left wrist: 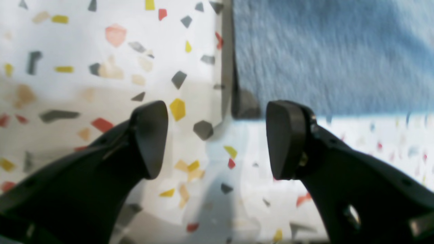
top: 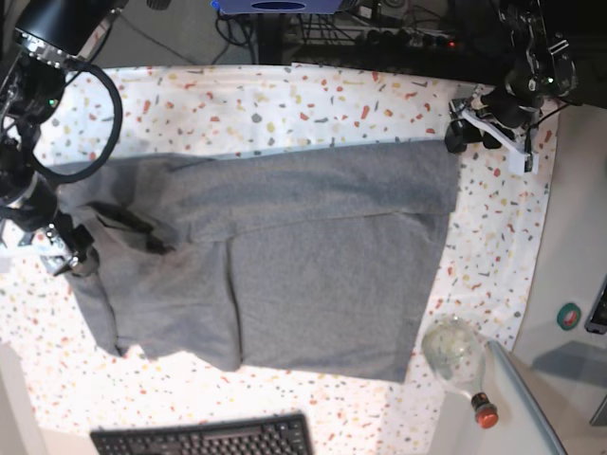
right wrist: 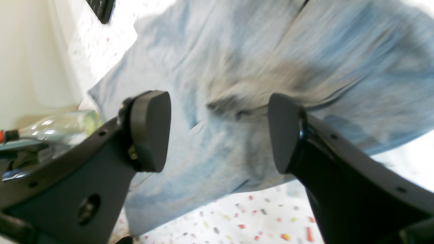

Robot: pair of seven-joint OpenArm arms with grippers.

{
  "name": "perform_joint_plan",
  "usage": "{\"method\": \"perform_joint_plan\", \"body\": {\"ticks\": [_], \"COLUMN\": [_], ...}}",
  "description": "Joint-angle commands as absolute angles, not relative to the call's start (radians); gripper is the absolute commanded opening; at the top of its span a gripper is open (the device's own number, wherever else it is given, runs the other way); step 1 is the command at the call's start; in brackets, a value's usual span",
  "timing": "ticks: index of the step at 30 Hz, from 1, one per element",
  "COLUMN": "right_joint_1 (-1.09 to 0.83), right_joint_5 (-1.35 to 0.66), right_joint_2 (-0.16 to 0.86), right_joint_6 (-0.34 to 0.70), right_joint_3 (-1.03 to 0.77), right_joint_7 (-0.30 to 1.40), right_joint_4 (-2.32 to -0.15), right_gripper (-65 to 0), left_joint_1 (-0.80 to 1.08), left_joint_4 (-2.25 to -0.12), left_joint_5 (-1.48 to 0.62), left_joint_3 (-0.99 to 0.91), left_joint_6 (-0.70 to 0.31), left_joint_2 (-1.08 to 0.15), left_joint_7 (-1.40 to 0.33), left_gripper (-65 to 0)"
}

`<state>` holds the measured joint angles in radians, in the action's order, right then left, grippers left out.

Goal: Layout the t-shirt on the table in an organized manner, then fold the t-shirt properly
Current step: 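Regrasp the folded shirt edge with both grippers, then pull the grasped edge taut between both grippers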

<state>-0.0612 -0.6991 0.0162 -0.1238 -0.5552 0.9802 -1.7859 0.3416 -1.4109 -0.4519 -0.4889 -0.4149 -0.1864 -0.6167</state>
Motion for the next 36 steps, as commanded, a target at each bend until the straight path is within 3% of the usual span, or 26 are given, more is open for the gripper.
{"method": "perform_joint_plan", "body": {"ticks": [1,11,17,19,20,24,29,36], "right_joint_1": [-0.074,-0.278,-0.222,-0.199,-0.189,-0.148,-0.067,-0.019], "right_joint_5": [-0.711,-0.719,-0.719,-0.716,-0.714,-0.711,-0.71,-0.71], "right_joint_2": [0.041,0.076,0.03,0.036,0.048,0.061,0.111,0.156], "right_joint_6": [-0.119,-0.119,-0.116,-0.094,-0.073,-0.038,-0.035,-0.035], "right_joint_3": [-0.558,-0.568,-0.773,-0.78,-0.777,-0.776,-0.776,-0.774], "right_joint_7": [0.969,0.657,0.615,0.615,0.615,0.61,0.608,0.498], "right_joint_4": [-1.805,-1.765,-1.567,-1.497,-1.468,-1.365,-1.202,-1.043], "right_gripper": [-23.4,-23.0,-23.0,-23.0,-23.0,-23.1,-23.1,-26.1], "left_joint_1": [0.332,0.308,0.308,0.308,0.308,0.306,0.263,0.252], "left_joint_4": [-1.409,-1.389,-1.388,-1.386,-1.383,-1.382,-1.38,-1.383], "left_joint_5": [-0.46,-0.461,-0.463,-0.463,-0.466,-0.55,-0.585,-0.584], "left_joint_3": [-0.49,-0.404,-0.395,-0.395,-0.395,-0.398,-0.401,-0.397], "left_joint_6": [-0.414,-0.414,-0.414,-0.414,-0.414,-0.414,-0.414,-0.414], "left_joint_2": [-0.205,-0.162,-0.157,-0.157,-0.159,-0.166,-0.191,-0.214], "left_joint_7": [-0.607,-0.608,-0.61,-0.61,-0.61,-0.627,-0.753,-0.763], "left_gripper": [-22.2,-22.2,-22.9,-28.6,-34.6,-65.0,-65.0,-65.0]}}
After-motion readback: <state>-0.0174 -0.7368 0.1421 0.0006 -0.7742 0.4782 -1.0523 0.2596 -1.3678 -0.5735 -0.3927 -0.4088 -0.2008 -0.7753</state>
